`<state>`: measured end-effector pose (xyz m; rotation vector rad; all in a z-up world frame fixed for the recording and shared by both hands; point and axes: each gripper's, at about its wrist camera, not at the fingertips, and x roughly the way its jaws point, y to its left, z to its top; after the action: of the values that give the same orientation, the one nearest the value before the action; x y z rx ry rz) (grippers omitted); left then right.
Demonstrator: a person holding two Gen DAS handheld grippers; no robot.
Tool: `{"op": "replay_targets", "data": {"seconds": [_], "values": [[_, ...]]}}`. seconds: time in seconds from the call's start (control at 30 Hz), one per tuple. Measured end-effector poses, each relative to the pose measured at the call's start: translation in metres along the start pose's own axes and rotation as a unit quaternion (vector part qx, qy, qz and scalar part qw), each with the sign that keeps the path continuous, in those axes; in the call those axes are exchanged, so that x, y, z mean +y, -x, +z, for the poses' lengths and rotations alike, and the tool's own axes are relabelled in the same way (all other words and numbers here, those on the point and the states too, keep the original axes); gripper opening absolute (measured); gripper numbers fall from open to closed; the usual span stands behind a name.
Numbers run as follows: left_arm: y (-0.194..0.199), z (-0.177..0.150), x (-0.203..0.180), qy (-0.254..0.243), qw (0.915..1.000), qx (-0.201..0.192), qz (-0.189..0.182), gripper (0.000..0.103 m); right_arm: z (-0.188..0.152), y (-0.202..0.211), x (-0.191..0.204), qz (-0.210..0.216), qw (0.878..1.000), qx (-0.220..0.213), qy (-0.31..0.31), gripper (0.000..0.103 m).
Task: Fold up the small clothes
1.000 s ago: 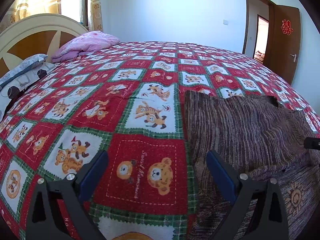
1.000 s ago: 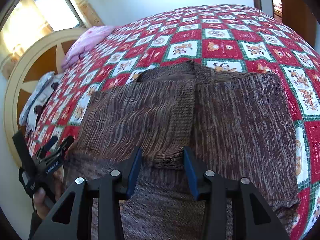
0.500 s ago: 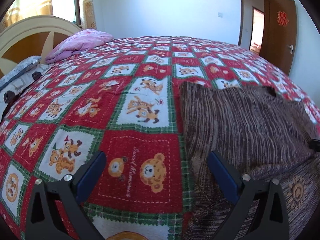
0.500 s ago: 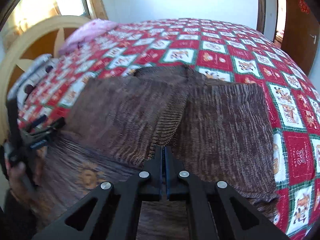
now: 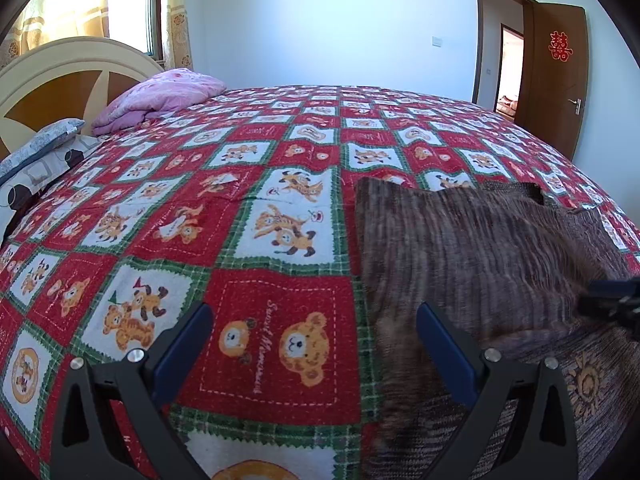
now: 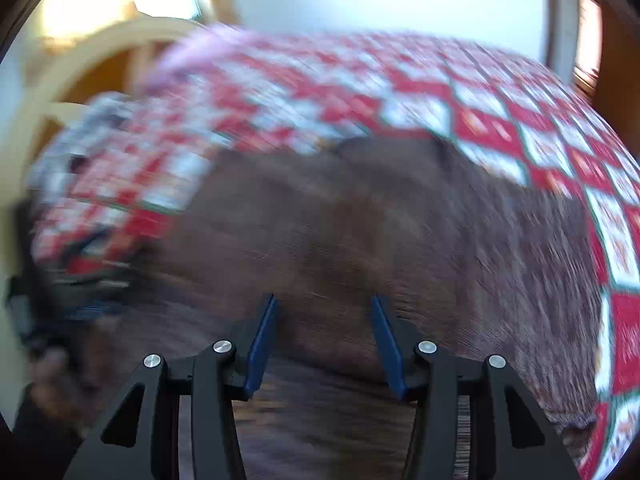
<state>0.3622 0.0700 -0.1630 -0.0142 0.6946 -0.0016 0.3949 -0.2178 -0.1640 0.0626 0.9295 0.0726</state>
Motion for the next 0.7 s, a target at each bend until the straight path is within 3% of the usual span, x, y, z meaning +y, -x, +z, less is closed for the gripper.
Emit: {"op": "replay_targets", "data": {"seconds": [0.3, 0.5, 0.7], "values": [[-0.001, 0.000, -0.001, 0.000, 1.0000, 0.000, -0.003, 0.103, -0.017, 0.013, -0.013, 0.007, 1.000, -0.020, 0.006, 0.049], [-0.002, 0.000, -0.002, -0.004, 1.0000, 0.004, -0.003, 0.103, -0.024, 0.008, 0.004, -0.051, 0.997, -0.053, 0.035, 0.050], [-0.004, 0.000, -0.001, -0.001, 0.9999, 0.010, -0.008, 0.103, -0.025, 0.010, -0.005, -0.030, 0.998, -0.049, 0.025, 0.051]]}}
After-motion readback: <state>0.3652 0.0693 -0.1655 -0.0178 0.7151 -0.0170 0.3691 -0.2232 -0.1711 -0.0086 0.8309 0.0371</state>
